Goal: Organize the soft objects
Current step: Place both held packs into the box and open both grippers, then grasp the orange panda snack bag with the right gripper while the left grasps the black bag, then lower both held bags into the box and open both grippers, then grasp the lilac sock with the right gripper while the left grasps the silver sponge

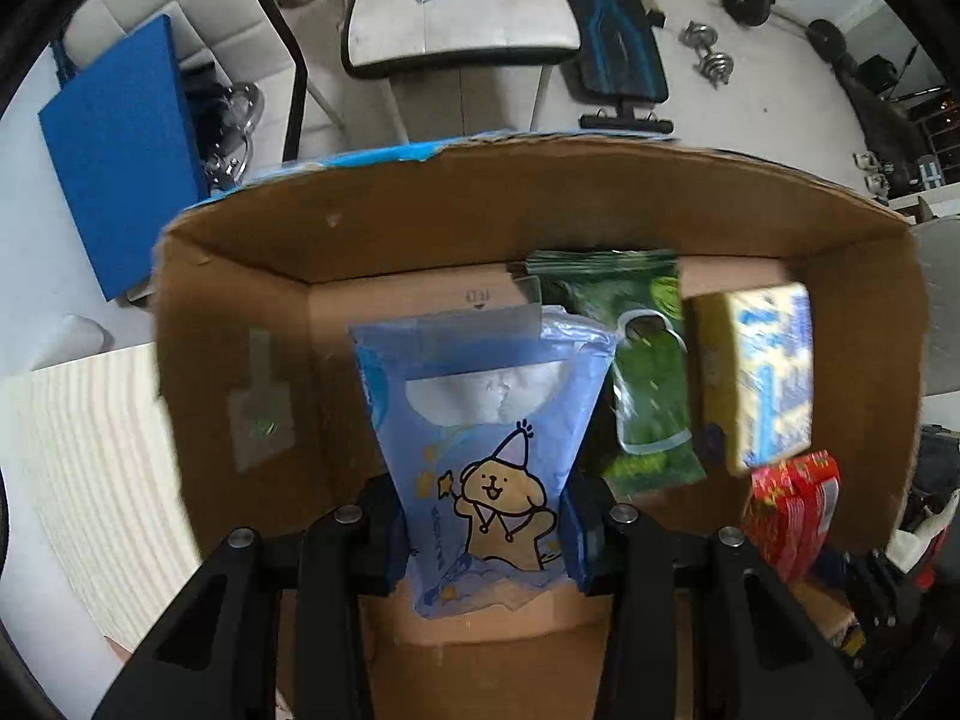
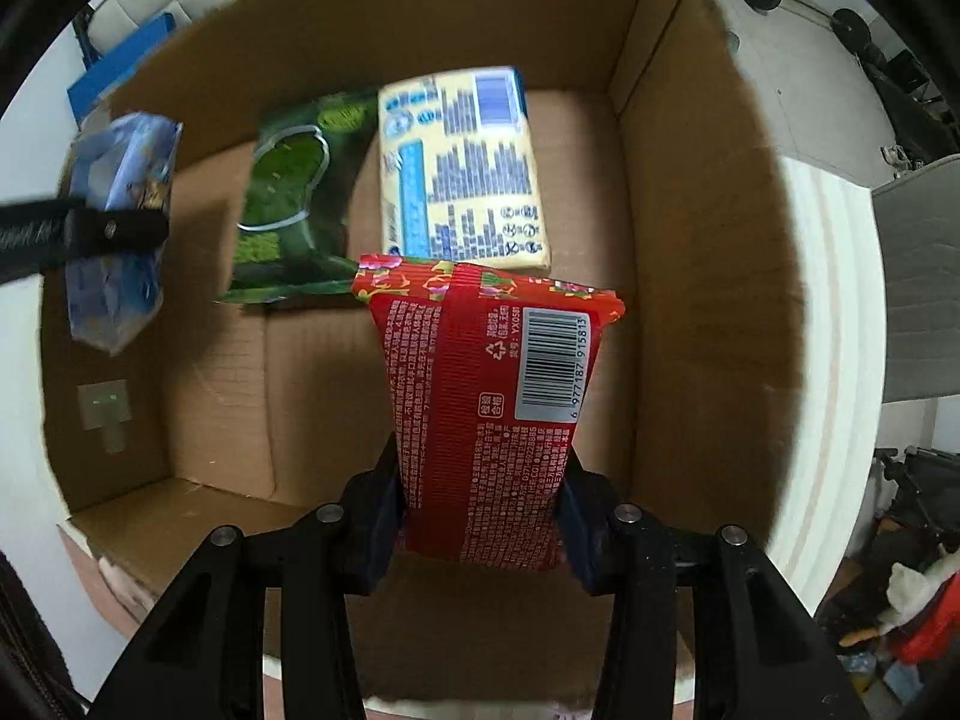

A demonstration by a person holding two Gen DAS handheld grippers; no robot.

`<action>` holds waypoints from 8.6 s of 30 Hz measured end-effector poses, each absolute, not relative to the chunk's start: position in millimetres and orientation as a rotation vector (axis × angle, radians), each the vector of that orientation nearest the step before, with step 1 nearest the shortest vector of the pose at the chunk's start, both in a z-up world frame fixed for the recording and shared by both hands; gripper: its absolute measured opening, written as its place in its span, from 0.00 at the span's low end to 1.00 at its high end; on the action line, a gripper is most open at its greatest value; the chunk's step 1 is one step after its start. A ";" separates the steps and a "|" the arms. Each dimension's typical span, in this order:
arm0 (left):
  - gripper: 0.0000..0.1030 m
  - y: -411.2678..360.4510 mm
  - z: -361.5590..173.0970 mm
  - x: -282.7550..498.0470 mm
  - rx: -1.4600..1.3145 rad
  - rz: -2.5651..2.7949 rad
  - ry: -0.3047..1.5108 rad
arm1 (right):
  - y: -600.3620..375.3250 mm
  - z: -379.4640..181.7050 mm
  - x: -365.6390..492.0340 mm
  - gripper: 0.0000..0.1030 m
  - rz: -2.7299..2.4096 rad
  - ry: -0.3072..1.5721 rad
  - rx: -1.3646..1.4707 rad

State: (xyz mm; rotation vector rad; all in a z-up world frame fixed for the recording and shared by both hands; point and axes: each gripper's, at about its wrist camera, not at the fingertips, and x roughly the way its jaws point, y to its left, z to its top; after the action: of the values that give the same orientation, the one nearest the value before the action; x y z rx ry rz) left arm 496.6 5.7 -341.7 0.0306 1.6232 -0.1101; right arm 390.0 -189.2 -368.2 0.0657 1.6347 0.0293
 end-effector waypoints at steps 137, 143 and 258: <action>0.39 7.2 -192.7 303.3 -0.246 -0.208 1.347 | -153.1 -223.7 246.0 0.55 0.330 1.335 0.247; 0.39 24.4 -235.2 370.3 -0.298 -0.209 1.446 | -141.0 -237.0 319.1 0.55 0.305 1.338 0.198; 0.43 11.9 -353.3 184.1 -0.254 0.026 1.632 | -198.6 -398.9 145.4 0.34 -0.020 1.654 0.283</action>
State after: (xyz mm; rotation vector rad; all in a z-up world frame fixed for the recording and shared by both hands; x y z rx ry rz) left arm 184.1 11.9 -353.3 -0.2541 1.6321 0.0260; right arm 145.4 -198.6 -398.9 0.2826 1.6545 -0.0201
